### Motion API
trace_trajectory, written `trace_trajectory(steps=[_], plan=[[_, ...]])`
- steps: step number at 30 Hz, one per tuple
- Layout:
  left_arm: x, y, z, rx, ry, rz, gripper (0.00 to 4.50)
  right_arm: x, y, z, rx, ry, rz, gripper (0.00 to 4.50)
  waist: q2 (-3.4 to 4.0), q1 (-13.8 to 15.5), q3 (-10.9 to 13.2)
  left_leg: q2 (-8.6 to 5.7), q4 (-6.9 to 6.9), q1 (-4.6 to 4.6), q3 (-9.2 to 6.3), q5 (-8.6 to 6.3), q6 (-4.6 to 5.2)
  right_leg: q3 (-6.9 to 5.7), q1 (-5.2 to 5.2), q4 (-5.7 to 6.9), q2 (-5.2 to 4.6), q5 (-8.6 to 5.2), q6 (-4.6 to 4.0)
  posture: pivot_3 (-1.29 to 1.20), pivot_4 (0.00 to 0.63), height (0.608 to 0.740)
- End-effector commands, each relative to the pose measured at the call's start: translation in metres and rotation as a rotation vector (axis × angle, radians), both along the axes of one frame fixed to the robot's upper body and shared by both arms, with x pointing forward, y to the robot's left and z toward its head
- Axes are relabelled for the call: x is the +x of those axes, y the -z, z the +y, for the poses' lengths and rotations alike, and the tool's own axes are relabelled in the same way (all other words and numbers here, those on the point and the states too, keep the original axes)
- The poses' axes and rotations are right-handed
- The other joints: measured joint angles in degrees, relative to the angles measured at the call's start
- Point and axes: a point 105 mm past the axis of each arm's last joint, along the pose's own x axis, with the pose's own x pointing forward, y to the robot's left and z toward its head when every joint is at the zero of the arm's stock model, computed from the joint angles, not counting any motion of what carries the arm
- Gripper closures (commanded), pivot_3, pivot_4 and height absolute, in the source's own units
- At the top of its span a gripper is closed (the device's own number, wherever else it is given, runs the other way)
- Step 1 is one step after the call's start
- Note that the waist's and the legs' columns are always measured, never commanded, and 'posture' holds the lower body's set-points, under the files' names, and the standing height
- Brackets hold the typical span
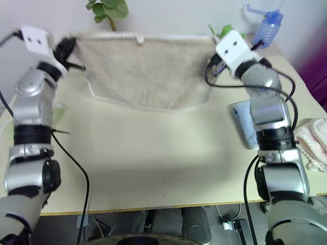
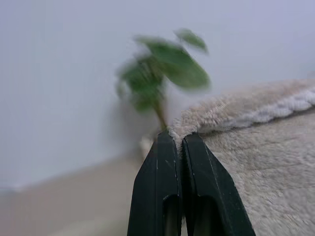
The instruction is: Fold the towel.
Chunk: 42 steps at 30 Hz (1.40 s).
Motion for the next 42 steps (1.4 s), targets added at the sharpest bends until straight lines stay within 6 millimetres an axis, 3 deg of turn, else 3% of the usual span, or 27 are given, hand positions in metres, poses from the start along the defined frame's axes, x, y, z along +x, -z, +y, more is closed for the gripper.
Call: trace_trajectory(steps=[1, 3, 4, 7, 9, 13, 16, 22, 27, 35, 42], plan=[[-0.014, -0.018, 0.022, 0.006, -0.03, -0.074, 4.5, -0.013, -0.028, -0.005, 0.024, -0.059, -0.092, 4.45, 0.02, -0.5, 0.0, 0.0, -0.04, 0.0, 0.0, 0.0, 0.0, 0.0, 0.0, -0.01, 0.0, 0.0, 0.0, 0.0, 0.15, 0.731], [-0.02, -0.006, 0.025, 0.05, 0.004, -0.037, 4.5, -0.021, -0.024, 0.002, 0.015, -0.132, -0.08, 4.45, 0.04, -0.9, 0.0, 0.0, -0.11, 0.0, 0.0, -0.01, 0.02, 0.0, 0.0, 0.0, 0.0, 0.0, 0.01, 0.0, 0.15, 0.731], [-0.032, 0.019, 0.026, 0.1, 0.057, 0.039, 4.5, -0.031, -0.004, 0.01, 0.006, -0.221, -0.009, 4.45, 0.06, -1.2, -0.1, 0.0, -0.11, 0.01, 0.0, -0.01, 0.03, 0.0, 0.0, 0.0, 0.0, 0.01, 0.02, 0.0, 0.15, 0.731], [-0.06, 0.065, 0.023, 0.169, 0.16, 0.206, 4.5, -0.053, 0.035, 0.022, -0.006, -0.367, 0.146, 4.45, 0.15, -2.0, -0.1, 0.02, -0.19, 0.09, -0.03, -0.08, 0.13, 0.03, 0.03, 0.03, 0.0, 0.0, 0.02, 0.0, 0.15, 0.731], [-0.084, 0.1, 0.025, 0.203, 0.206, 0.348, 4.5, -0.069, 0.065, 0.022, -0.012, -0.427, 0.284, 4.45, 0.16, -1.8, 0.0, 0.01, -0.04, -0.04, -0.02, -0.1, 0.16, 0.06, -0.03, 0.04, 0.01, 0.01, 0.02, 0.0, 0.15, 0.731], [-0.125, 0.145, 0.034, 0.217, 0.235, 0.572, 4.5, -0.097, 0.108, 0.012, -0.011, -0.471, 0.506, 4.45, 0.17, -0.8, 0.0, 0.01, 0.21, -0.17, -0.01, -0.11, 0.18, 0.14, -0.13, 0.1, 0.02, 0.07, -0.02, 0.0, 0.15, 0.731], [-0.151, 0.165, 0.046, 0.213, 0.229, 0.702, 4.5, -0.116, 0.126, 0.002, 0.02, -0.485, 0.646, 4.45, 0.21, 0.3, 0.0, 0.03, 0.15, 0.21, 0.01, -0.31, 0.5, 0.14, 0.22, 0.07, 0.03, 0.08, -0.04, 0.0, 0.15, 0.731], [-0.176, 0.175, 0.056, 0.203, 0.225, 0.805, 4.5, -0.13, 0.13, -0.014, 0.024, -0.484, 0.747, 4.45, 0.22, 1.5, 0.0, 0.08, 0.09, 0.73, 0.07, -0.35, 0.55, 0.12, 0.8, -0.13, 0.03, 0.05, -0.04, 0.0, 0.15, 0.731], [-0.161, 0.172, 0.053, 0.225, 0.213, 0.768, 4.5, -0.116, 0.13, -0.015, -0.003, -0.479, 0.709, 4.45, 0.21, 1.6, 0.0, 0.08, 0.09, 0.74, 0.09, -0.36, 0.55, 0.1, 0.79, -0.13, 0.02, 0.05, -0.03, 0.0, 0.15, 0.731], [-0.107, 0.169, 0.044, 0.254, 0.221, 0.686, 4.5, -0.067, 0.139, -0.014, -0.052, -0.384, 0.629, 4.45, 0.21, 1.4, 0.0, 0.06, 0.03, 0.72, 0.13, -0.26, 0.38, 0.09, 0.68, -0.1, 0.02, 0.08, -0.04, 0.0, 0.15, 0.731], [-0.078, 0.184, 0.039, 0.256, 0.258, 0.73, 4.5, -0.037, 0.144, -0.008, -0.059, -0.35, 0.603, 4.45, 0.21, 1.1, 0.0, 0.05, 0.01, 0.7, 0.15, -0.16, 0.21, 0.09, 0.62, -0.08, 0.02, 0.09, -0.03, 0.0, 0.15, 0.731]])
